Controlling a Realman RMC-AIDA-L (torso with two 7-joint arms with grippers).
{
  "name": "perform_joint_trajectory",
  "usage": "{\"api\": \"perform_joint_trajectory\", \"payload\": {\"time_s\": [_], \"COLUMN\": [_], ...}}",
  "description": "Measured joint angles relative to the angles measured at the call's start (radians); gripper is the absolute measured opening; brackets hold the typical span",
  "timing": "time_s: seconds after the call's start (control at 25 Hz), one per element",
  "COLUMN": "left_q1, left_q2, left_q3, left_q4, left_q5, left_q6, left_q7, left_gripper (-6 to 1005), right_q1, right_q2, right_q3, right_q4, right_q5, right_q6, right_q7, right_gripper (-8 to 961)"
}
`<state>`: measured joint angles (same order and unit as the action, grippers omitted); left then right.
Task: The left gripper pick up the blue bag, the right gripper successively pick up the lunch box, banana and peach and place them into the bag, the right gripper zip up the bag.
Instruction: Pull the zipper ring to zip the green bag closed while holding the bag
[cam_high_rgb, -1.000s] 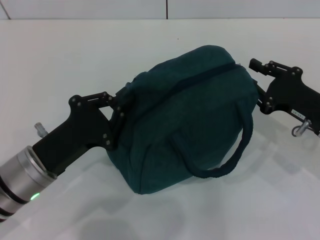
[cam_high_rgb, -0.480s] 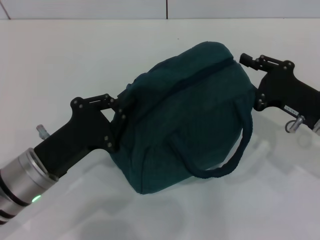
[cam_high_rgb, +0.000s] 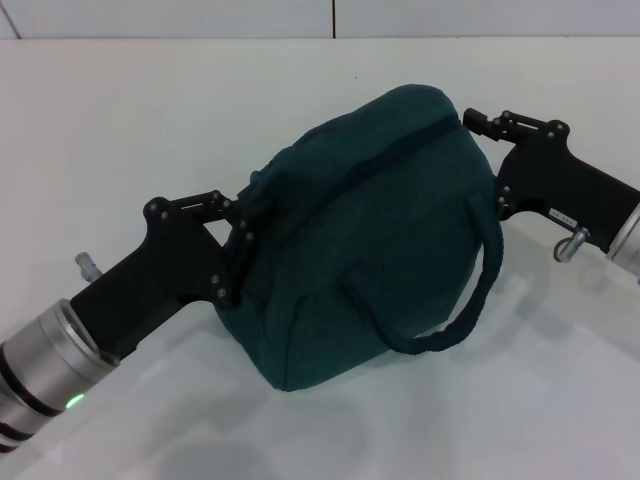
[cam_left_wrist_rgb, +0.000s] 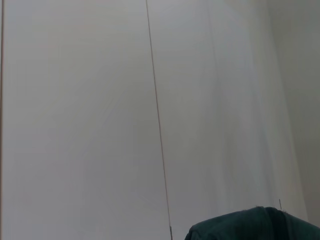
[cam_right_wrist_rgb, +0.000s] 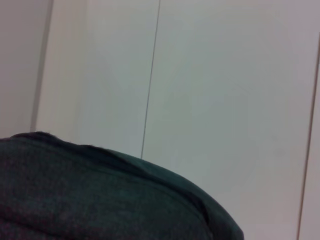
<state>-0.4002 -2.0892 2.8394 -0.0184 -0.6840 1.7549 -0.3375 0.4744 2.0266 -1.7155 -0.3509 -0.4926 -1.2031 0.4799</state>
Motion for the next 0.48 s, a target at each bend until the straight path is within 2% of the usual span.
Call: {"api": "perform_joint_trajectory", "payload": {"time_s": [0.2,0.36,0.48], "left_q1": [0.007,0.01,0.007], "left_q2": [0.0,0.0,0.0], "left_q3": [0.0,0.0,0.0], "left_q4": [0.001,0.0,0.0], "left_q5": [0.0,0.0,0.001], "left_q6": [0.0,0.001,0.001], "left_q7": [0.0,0.0,0.0], "left_gripper": [47,47,47], "right_q1": [-0.014,-0.029,-0.031], "right_q2": [-0.007,-0.083,-0.119], "right_q3": [0.002,0.005,0.008], "right_q4": [0.0,0.009,0.013], "right_q5": [0.007,-0.029,-0.036], "right_q6": [-0.03,-0.098,-0.137], "right_q7": [0.016,0.177,0.249], "right_gripper": [329,329,329]}}
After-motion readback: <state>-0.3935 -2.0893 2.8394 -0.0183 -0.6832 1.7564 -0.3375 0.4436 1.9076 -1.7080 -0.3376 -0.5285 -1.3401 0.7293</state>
